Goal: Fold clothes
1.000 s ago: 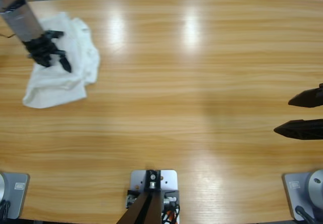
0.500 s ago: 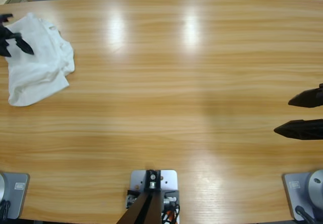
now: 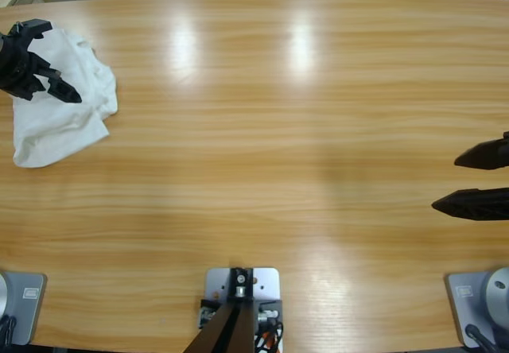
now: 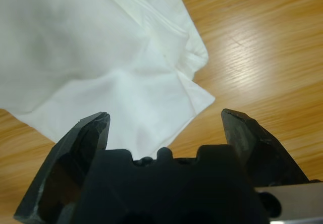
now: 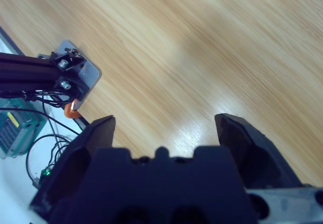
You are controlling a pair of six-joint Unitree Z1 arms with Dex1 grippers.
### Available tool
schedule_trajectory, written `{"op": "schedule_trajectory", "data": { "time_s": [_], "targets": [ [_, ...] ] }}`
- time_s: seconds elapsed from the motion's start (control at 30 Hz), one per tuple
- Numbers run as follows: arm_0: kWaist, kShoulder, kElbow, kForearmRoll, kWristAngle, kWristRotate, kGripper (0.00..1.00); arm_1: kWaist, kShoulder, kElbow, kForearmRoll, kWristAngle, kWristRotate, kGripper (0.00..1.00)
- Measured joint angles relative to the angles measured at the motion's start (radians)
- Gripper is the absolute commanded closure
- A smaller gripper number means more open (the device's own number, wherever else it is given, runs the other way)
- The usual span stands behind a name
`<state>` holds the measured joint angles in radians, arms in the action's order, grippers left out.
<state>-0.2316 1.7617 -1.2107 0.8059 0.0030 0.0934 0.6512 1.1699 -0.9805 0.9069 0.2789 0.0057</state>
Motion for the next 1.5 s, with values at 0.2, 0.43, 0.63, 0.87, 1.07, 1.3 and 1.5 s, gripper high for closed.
{"op": "schedule_trajectory", "data": {
  "time_s": [0.2, 0.43, 0.63, 0.87, 1.07, 1.3, 1.5],
  "targets": [
    [-0.033, 0.034, 0.001, 0.0, 0.002, 0.0, 0.134, 0.0, 0.0, 0.0, 0.0, 0.0, 0.0, 0.197],
    [-0.071, 0.085, 0.003, 0.0, 0.02, -0.003, 0.138, 0.0, 0.0, 0.0, 0.0, 0.0, 0.0, 0.197],
    [-0.073, 0.133, 0.003, 0.0, 0.042, -0.031, 0.138, 0.0, 0.0, 0.0, 0.0, 0.0, 0.0, 0.197],
    [-0.074, 0.175, 0.009, 0.001, 0.041, -0.059, 0.134, 0.0, 0.0, 0.0, 0.0, 0.0, 0.0, 0.197],
    [-0.074, 0.218, -0.002, 0.001, 0.015, -0.059, 0.133, 0.0, 0.0, 0.0, 0.0, 0.0, 0.0, 0.197],
    [-0.074, 0.253, -0.083, 0.005, -0.011, -0.059, 0.133, 0.0, 0.0, 0.0, 0.0, 0.0, 0.0, 0.197],
    [-0.027, 0.276, -0.201, 0.008, -0.015, -0.059, 0.133, 0.0, 0.0, 0.0, 0.0, 0.0, 0.0, 0.197]
  ]
}}
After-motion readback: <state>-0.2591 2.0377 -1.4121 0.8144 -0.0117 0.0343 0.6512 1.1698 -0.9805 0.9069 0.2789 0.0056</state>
